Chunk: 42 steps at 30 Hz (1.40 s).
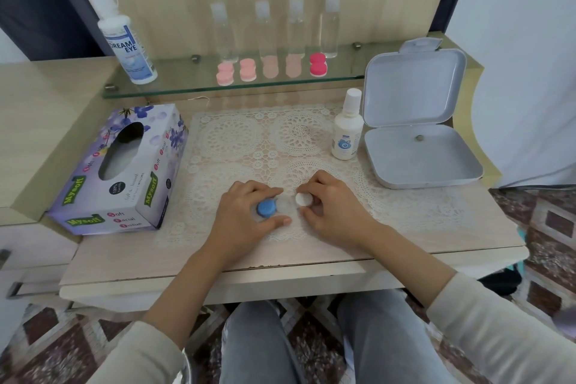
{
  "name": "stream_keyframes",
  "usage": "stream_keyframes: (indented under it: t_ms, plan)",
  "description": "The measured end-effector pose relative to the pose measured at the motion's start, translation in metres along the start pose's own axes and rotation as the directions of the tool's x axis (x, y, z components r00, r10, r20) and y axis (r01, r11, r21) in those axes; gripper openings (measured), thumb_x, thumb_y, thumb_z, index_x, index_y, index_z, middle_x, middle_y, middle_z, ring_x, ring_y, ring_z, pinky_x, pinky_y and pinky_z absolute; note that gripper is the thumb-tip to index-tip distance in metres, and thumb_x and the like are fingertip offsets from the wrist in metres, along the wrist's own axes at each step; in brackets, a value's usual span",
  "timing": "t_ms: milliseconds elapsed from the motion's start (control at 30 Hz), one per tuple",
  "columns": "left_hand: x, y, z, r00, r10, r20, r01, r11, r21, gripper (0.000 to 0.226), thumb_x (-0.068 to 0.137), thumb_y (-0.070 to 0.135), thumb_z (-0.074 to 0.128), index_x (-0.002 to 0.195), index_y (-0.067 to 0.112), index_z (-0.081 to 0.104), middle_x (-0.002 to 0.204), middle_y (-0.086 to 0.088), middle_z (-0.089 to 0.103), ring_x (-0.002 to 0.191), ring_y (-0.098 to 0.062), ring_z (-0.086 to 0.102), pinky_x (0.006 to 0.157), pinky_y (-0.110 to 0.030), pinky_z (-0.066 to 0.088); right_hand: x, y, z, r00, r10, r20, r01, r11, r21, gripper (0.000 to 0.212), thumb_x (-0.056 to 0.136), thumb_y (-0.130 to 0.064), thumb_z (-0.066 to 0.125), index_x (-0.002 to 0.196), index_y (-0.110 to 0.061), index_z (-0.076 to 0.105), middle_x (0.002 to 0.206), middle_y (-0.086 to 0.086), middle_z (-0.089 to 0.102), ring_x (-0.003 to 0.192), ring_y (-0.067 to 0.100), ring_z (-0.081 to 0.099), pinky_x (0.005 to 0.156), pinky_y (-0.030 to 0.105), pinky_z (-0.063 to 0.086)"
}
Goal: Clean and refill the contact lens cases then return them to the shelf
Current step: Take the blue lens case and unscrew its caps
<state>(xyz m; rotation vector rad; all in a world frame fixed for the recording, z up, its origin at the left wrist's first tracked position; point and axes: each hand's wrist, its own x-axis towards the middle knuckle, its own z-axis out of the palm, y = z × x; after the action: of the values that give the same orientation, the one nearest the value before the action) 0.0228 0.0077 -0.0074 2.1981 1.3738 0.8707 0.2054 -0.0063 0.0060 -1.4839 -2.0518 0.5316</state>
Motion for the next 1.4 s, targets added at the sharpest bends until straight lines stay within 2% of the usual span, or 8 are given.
stream_keyframes:
  t_ms: [300,500,700,833,1000,1200,1267,1400]
  plan:
    - [0.003,0.000,0.003,0.997,0.067,-0.035,-0.067,0.998,0.004,0.047,0.067,0.055,0.056,0.094,0.021,0.072,0.087,0.018,0.055,0.083,-0.006,0.048,0.077,-0.038,0.045,0.014,-0.009,-0.009,0.988,0.141,0.061,-0.135,0.987,-0.093,0.029,0.075,-0.028,0.072,0.090,-0.005,0.063,0.090,0.007,0.057,0.079,0.015,0.046,0.064,0.022,0.033]
    - [0.005,0.001,0.004,0.998,0.051,-0.031,-0.051,0.999,-0.007,0.046,0.066,0.055,0.054,0.092,0.022,0.073,0.084,0.022,0.053,0.079,0.004,0.044,0.076,-0.033,0.041,0.016,-0.011,-0.014,0.991,0.067,0.116,-0.049,0.988,-0.147,0.025,0.076,-0.023,0.070,0.081,0.000,0.063,0.078,0.005,0.052,0.071,0.017,0.043,0.055,0.022,0.028]
    - [0.005,0.000,0.006,0.996,0.072,-0.049,-0.071,0.997,0.013,0.048,0.066,0.055,0.053,0.091,0.019,0.073,0.085,0.019,0.055,0.080,-0.008,0.047,0.073,-0.030,0.039,0.019,-0.009,-0.018,0.985,-0.034,0.172,0.067,0.979,-0.192,0.014,0.077,-0.011,0.067,0.088,-0.002,0.067,0.083,0.006,0.059,0.070,0.017,0.046,0.055,0.011,0.027]
    - [0.005,-0.001,0.007,0.997,0.059,-0.044,-0.059,0.998,0.003,0.046,0.067,0.054,0.053,0.092,0.022,0.073,0.085,0.021,0.054,0.081,-0.007,0.047,0.076,-0.034,0.039,0.014,-0.010,-0.023,0.965,-0.065,0.254,0.110,0.980,-0.167,0.020,0.075,0.005,0.055,0.088,-0.003,0.069,0.087,0.012,0.068,0.078,0.026,0.059,0.066,0.034,0.048]
    - [0.005,-0.001,0.006,0.998,0.052,-0.036,-0.052,0.999,0.009,0.048,0.067,0.056,0.052,0.094,0.023,0.072,0.085,0.020,0.054,0.081,-0.008,0.046,0.076,-0.031,0.036,0.016,-0.020,-0.023,0.978,0.050,0.203,0.000,0.970,-0.241,0.027,0.080,-0.020,0.063,0.103,-0.004,0.063,0.093,0.010,0.061,0.082,0.020,0.052,0.067,0.026,0.042]
    - [0.005,-0.001,0.006,0.999,0.021,-0.028,-0.021,1.000,0.009,0.049,0.066,0.058,0.054,0.096,0.024,0.072,0.086,0.022,0.052,0.084,-0.005,0.044,0.080,-0.028,0.033,0.021,-0.019,-0.027,0.965,0.068,0.254,-0.018,0.981,-0.193,0.037,0.081,-0.005,0.060,0.116,-0.015,0.063,0.104,0.006,0.057,0.081,0.008,0.043,0.058,0.009,0.030]
    - [0.004,-0.001,0.007,1.000,0.014,-0.026,-0.014,1.000,0.020,0.043,0.067,0.052,0.060,0.097,0.023,0.072,0.087,0.021,0.053,0.085,-0.007,0.045,0.080,-0.028,0.032,0.020,-0.018,-0.029,0.971,0.097,0.218,-0.056,0.981,-0.187,0.042,0.080,-0.017,0.067,0.120,-0.013,0.059,0.107,0.006,0.059,0.081,0.007,0.045,0.064,0.011,0.034]
    - [0.004,-0.001,0.007,0.999,0.020,-0.024,-0.020,0.999,0.031,0.051,0.066,0.059,0.052,0.098,0.024,0.071,0.087,0.022,0.052,0.085,-0.005,0.044,0.080,-0.025,0.032,0.015,-0.017,-0.021,0.976,0.115,0.184,-0.076,0.975,-0.208,0.027,0.079,-0.027,0.069,0.098,-0.009,0.065,0.093,0.006,0.056,0.084,0.019,0.054,0.068,0.023,0.038]
